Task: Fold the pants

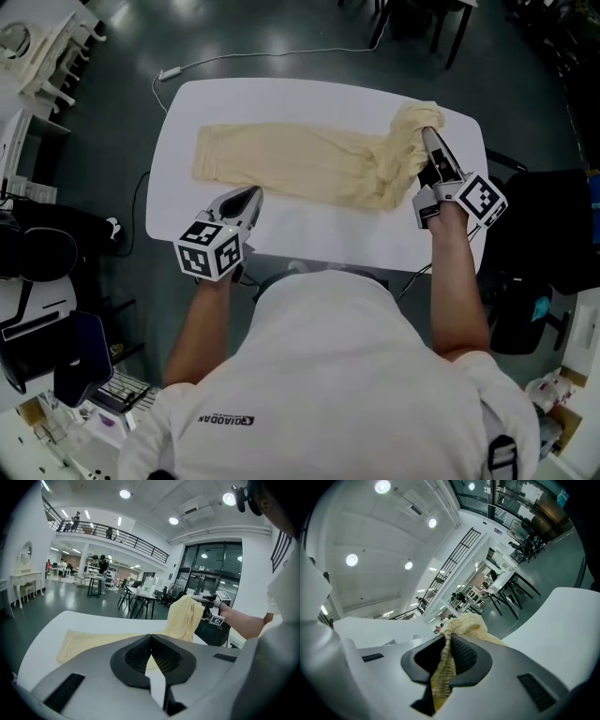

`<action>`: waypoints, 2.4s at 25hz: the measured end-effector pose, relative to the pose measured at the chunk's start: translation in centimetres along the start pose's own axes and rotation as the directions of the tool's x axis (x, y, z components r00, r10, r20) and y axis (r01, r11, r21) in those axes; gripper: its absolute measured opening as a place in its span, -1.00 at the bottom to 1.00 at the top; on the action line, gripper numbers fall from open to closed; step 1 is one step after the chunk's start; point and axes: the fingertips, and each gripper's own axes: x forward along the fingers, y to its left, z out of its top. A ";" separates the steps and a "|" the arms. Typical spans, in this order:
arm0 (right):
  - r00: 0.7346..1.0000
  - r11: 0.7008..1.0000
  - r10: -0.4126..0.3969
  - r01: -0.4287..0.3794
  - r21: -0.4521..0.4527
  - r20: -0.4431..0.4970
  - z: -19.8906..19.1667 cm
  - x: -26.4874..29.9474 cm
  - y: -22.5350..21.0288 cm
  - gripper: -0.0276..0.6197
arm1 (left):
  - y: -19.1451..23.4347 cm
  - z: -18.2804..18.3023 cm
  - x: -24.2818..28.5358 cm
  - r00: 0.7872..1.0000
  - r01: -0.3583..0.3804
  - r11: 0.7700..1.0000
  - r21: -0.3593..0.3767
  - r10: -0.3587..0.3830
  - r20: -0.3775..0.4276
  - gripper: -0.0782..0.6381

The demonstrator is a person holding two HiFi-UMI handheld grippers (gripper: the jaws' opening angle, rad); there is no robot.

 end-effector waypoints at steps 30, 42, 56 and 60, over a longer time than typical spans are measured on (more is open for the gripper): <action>0.996 0.994 0.089 -0.091 -0.066 -0.028 -3.4 5.0 7.1 -0.73 | 5.1 -0.5 -4.5 0.994 -0.100 0.995 -0.023 0.101 0.039 -0.70; 0.999 0.988 -0.029 0.034 -0.152 0.032 -7.2 10.7 12.8 -0.73 | 15.8 1.5 -6.5 0.999 0.014 1.000 -0.020 -0.013 0.048 -0.70; 0.993 0.970 -0.118 0.119 -0.212 0.018 -13.1 16.4 17.6 -0.73 | 22.8 1.5 -8.6 0.996 0.085 0.996 0.001 -0.085 0.013 -0.70; 0.992 0.967 -0.130 0.124 -0.221 -0.011 -15.2 17.6 18.6 -0.73 | 24.1 0.8 -9.6 0.995 0.095 0.995 -0.016 -0.095 0.008 -0.70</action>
